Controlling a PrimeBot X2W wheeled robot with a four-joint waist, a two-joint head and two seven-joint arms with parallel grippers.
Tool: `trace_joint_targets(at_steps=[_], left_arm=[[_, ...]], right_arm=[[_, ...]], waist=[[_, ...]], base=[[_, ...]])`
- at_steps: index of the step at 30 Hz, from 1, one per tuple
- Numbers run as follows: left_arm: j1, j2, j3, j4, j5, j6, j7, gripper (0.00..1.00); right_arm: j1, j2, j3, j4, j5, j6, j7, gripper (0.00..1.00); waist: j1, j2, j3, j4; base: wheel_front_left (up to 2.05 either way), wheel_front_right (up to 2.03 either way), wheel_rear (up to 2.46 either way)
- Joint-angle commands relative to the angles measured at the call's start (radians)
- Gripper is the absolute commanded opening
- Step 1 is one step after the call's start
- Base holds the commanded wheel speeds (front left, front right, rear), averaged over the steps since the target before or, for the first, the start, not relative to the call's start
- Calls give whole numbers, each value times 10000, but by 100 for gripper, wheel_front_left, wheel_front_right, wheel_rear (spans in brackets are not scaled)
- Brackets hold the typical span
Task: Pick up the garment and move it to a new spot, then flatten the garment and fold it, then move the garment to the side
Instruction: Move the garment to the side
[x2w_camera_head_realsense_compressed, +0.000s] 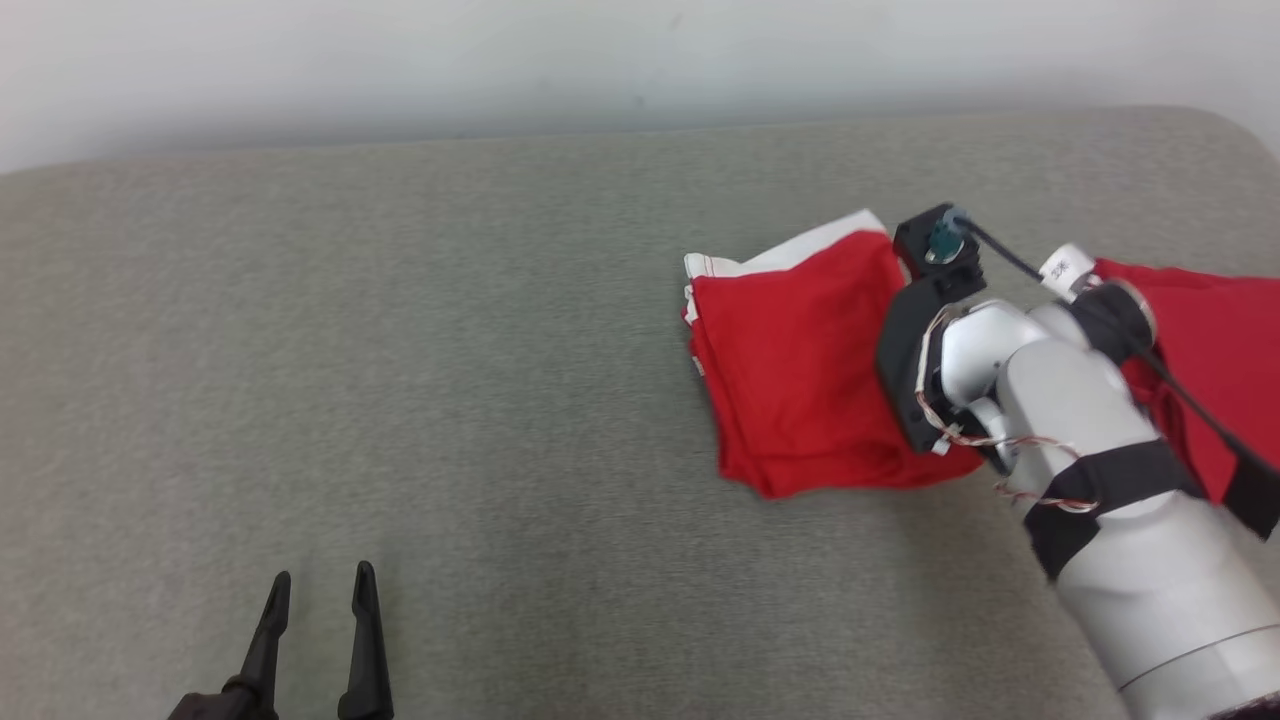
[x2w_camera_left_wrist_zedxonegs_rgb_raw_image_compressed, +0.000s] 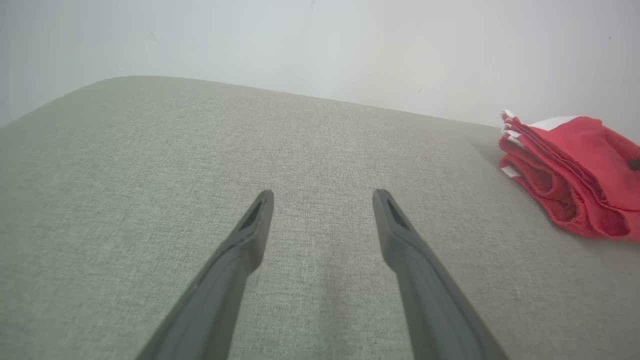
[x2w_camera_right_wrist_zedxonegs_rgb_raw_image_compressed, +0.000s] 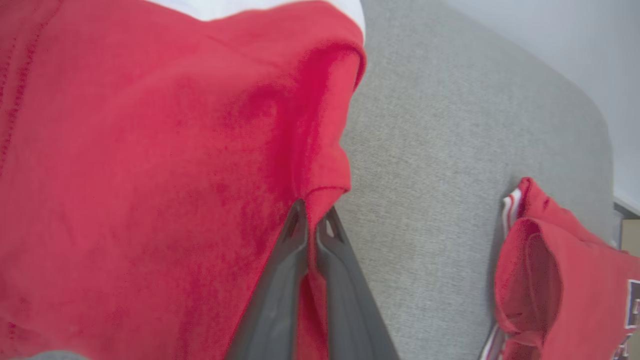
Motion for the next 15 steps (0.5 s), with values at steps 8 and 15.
trace_joint_targets(at_steps=[8,15], left_arm=[[-136,-9,-65,-106,41,-58,-27,100],[-339,-11,107,-146,210,-133,-27,100]], right_arm=[[-598,-1545,1126,-752,623,-30,-246,0],[-863,-2379,1182,-1228,600,-30,-404,0]], waist=[[0,-1,-7,-1348],[0,-1,360,-1672]], base=[[0,0,0],[0,0,0]])
